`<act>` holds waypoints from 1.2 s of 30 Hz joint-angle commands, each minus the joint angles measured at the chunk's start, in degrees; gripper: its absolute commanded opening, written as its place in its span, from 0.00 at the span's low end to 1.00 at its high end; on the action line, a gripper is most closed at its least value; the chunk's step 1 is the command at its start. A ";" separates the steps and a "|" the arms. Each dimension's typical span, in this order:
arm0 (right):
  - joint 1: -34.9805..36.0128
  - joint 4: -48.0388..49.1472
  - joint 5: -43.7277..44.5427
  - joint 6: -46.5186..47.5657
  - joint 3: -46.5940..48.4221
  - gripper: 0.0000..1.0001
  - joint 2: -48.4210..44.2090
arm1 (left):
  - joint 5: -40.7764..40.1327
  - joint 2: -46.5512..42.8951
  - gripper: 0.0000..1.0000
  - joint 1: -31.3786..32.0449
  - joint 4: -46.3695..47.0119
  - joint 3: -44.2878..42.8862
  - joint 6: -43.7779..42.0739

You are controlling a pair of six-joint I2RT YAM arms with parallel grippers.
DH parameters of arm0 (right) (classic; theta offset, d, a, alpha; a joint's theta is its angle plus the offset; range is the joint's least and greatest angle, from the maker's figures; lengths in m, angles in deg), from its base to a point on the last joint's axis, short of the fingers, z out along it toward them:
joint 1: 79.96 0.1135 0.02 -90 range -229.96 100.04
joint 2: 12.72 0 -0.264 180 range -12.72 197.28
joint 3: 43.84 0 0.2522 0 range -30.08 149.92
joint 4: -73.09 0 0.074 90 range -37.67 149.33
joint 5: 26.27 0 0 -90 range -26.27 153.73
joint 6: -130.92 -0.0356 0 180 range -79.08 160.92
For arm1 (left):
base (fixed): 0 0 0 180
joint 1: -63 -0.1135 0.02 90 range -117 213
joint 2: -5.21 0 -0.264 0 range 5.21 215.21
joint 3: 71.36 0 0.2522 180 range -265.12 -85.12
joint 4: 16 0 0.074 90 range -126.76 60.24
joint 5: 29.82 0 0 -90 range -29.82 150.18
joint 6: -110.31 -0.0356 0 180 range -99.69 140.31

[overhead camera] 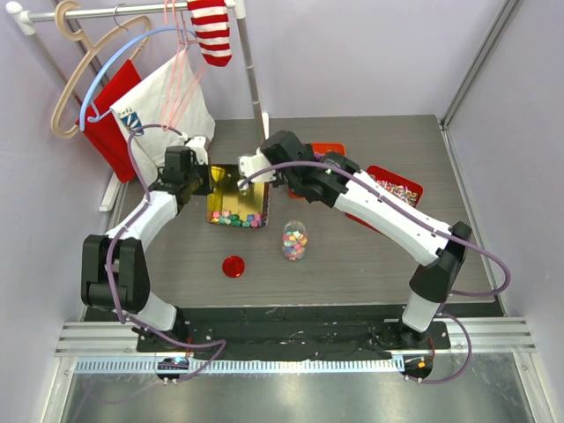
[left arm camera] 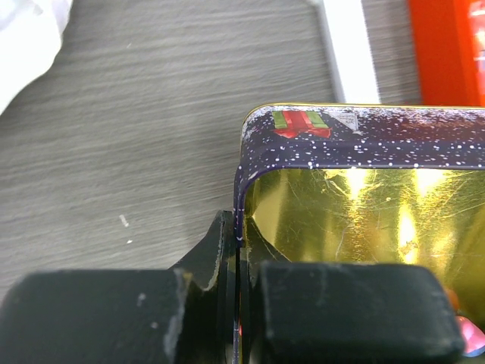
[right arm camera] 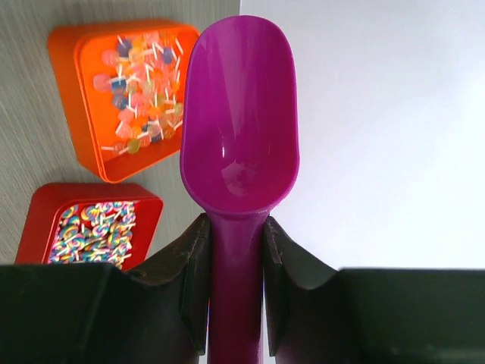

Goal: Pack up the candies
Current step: Scoop the fake candies from the storage box.

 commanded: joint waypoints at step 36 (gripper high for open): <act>14.53 -15.06 10.03 17.17 9.16 0.01 22.18 | -24.63 -3.07 0.00 9.19 2.63 -2.85 -5.99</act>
